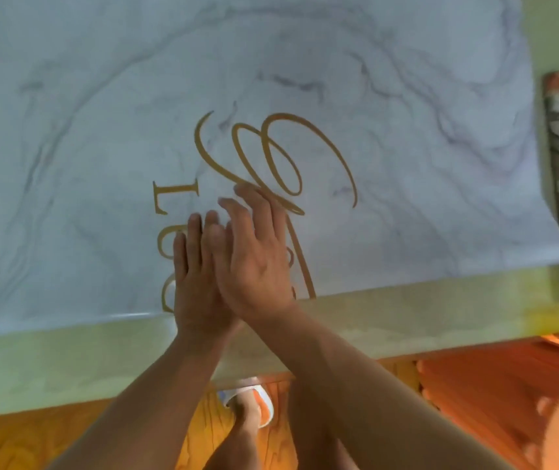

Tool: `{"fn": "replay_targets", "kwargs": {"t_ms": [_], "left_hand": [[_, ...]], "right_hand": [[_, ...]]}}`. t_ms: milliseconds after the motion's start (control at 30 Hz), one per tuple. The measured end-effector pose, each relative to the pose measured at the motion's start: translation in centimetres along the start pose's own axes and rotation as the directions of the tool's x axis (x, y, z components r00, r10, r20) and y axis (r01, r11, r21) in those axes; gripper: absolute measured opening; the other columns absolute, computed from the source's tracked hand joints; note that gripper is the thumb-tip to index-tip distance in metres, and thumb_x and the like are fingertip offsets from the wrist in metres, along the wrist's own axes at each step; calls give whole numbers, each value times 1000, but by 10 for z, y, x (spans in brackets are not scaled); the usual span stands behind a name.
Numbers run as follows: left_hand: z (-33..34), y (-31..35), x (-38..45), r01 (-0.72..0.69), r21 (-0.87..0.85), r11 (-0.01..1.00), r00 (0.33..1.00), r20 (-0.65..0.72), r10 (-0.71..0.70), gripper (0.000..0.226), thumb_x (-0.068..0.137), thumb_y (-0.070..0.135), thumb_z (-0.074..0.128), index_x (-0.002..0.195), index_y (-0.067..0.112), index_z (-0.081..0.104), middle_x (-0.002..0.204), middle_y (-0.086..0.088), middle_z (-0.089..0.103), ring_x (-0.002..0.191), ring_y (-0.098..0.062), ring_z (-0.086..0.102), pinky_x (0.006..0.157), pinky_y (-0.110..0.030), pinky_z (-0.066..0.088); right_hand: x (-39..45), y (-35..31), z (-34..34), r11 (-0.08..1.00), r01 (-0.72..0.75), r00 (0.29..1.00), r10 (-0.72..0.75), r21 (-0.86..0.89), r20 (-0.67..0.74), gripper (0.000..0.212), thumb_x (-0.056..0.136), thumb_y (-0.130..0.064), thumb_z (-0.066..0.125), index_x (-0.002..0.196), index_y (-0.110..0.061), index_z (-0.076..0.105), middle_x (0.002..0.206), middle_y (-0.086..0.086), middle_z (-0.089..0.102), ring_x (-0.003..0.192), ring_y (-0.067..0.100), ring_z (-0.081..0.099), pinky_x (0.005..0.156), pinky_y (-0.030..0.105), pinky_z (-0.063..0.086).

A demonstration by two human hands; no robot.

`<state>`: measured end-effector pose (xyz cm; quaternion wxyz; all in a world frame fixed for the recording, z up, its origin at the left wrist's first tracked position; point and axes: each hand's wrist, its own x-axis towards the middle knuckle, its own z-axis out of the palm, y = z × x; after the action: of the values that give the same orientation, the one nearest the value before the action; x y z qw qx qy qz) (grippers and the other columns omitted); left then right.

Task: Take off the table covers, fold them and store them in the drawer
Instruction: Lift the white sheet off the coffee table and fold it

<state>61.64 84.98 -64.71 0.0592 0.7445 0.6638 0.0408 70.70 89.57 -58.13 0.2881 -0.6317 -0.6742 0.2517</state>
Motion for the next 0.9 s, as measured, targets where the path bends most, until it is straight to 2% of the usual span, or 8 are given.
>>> {"fn": "replay_targets", "kwargs": {"t_ms": [100, 167, 233, 300, 433, 533, 633, 900], "left_hand": [[6, -1, 0, 138, -185, 973, 986, -64, -152, 47, 115, 26, 20, 150, 0, 38, 153, -13, 40, 144, -26, 39, 122, -32, 29], [4, 2, 0, 171, -174, 970, 981, -66, -185, 47, 114, 26, 22, 148, -2, 39, 150, -17, 45, 142, -32, 43, 121, -43, 34], [0, 2, 1, 58, -42, 997, 998, -23, -59, 53, 110, 34, 36, 152, 2, 37, 155, -22, 40, 149, -38, 32, 122, -55, 26], [-1, 2, 3, 61, -9, 998, 997, 52, -60, 61, 105, 39, 46, 155, 8, 32, 162, -21, 30, 154, -38, 20, 124, -55, 19], [-4, 3, 2, 71, 1, 997, 995, 68, -71, 62, 103, 37, 49, 155, 12, 25, 164, -20, 26, 155, -37, 16, 125, -55, 18], [-5, 5, 2, 89, -22, 996, 996, 26, -89, 50, 109, 34, 39, 152, 10, 40, 161, -22, 31, 154, -38, 18, 124, -55, 17], [-7, 7, 2, 94, -32, 995, 995, 18, -93, 49, 109, 32, 28, 151, 8, 41, 160, -22, 32, 154, -39, 18, 124, -56, 17], [-8, 11, 4, 100, -51, 994, 995, -9, -101, 50, 105, 30, 31, 147, 6, 42, 158, -24, 31, 152, -42, 18, 124, -55, 14]], "right_hand": [[1, -15, 17, 990, 72, 996, -64, 122, -65, 31, 98, -14, 53, 120, 5, 63, 128, 20, 60, 129, 27, 45, 114, 43, 34], [-5, -3, 23, 987, 68, 997, -61, 148, -48, 30, 97, -14, 53, 117, 5, 63, 125, 19, 60, 127, 27, 47, 114, 45, 35], [-12, 19, 21, 988, 13, 999, -6, 152, -49, 36, 96, -24, 48, 116, 3, 63, 124, 16, 60, 125, 28, 49, 110, 45, 37], [-18, 35, 19, 991, 52, 998, -47, 123, -47, 41, 97, -29, 44, 115, 3, 63, 123, 16, 60, 124, 30, 50, 108, 45, 39], [-26, 52, 13, 980, 200, 979, -199, 1, 36, 40, 100, -26, 44, 117, 4, 64, 126, 21, 60, 127, 36, 48, 112, 49, 35], [-27, 84, -15, 986, 157, 988, -156, -47, 17, 40, 101, -27, 45, 119, 3, 63, 129, 22, 58, 131, 38, 44, 112, 49, 35], [-24, 130, -59, 983, 112, 994, -110, -144, 20, 42, 101, -30, 45, 123, 2, 60, 133, 20, 55, 134, 39, 40, 115, 47, 33], [-17, 267, -191, 913, 54, 988, -109, -405, -113, 30, 101, -20, 53, 117, 4, 60, 126, 23, 56, 121, 45, 47, 110, 48, 36]]}}
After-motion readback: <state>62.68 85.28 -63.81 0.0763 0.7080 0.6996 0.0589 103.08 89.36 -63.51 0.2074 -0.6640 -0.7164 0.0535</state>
